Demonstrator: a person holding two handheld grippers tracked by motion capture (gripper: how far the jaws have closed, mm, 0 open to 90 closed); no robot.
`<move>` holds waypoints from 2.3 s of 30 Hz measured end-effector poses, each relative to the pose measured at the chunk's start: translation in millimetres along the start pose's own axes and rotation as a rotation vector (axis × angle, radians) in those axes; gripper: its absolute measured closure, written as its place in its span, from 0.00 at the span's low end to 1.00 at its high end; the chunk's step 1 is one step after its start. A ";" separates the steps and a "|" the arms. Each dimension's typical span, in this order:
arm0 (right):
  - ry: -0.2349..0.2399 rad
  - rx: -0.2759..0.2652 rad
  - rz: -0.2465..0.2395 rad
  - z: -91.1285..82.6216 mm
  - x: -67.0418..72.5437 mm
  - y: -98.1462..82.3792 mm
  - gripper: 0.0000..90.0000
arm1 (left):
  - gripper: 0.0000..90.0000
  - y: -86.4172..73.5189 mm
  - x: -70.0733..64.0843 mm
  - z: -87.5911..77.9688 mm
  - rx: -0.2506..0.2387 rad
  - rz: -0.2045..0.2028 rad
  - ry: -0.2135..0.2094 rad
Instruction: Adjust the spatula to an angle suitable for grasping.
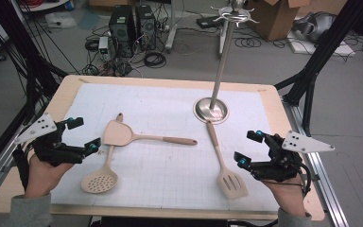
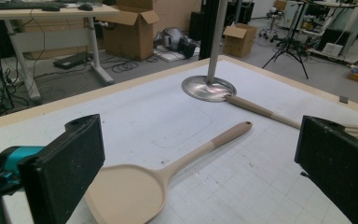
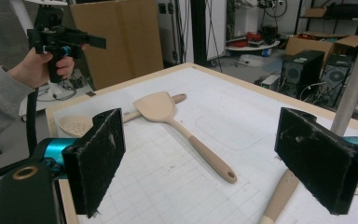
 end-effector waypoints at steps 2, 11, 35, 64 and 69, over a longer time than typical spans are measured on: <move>0.000 0.003 0.000 0.4 -0.5 -1.0 0.16 | 0.02 -0.2 0.1 -0.5 0.000 -0.001 0.002; -0.003 0.001 -0.002 0.5 -0.1 -0.7 0.16 | 0.02 -0.7 -0.4 1.2 0.004 -0.001 -0.003; -0.010 0.028 0.015 5.3 -3.6 -7.1 0.16 | 0.24 12.6 8.6 20.3 0.020 0.027 -0.097; 0.014 0.042 0.000 12.2 2.4 -4.6 0.16 | 1.00 -35.2 17.9 75.2 0.272 -0.025 -0.229; 0.017 0.039 0.000 13.4 2.1 -4.0 0.16 | 1.00 -35.1 18.5 80.2 0.262 0.000 -0.220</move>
Point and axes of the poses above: each handheld gripper's, and its own axes: z roughly forward along the jaws, y roughly out of its top, x roughly to its left, the point moved 6 cm from there along z, roughly forward along the jaws, and after that the axes turned 15 degrees about -y, right-handed, at the moved point
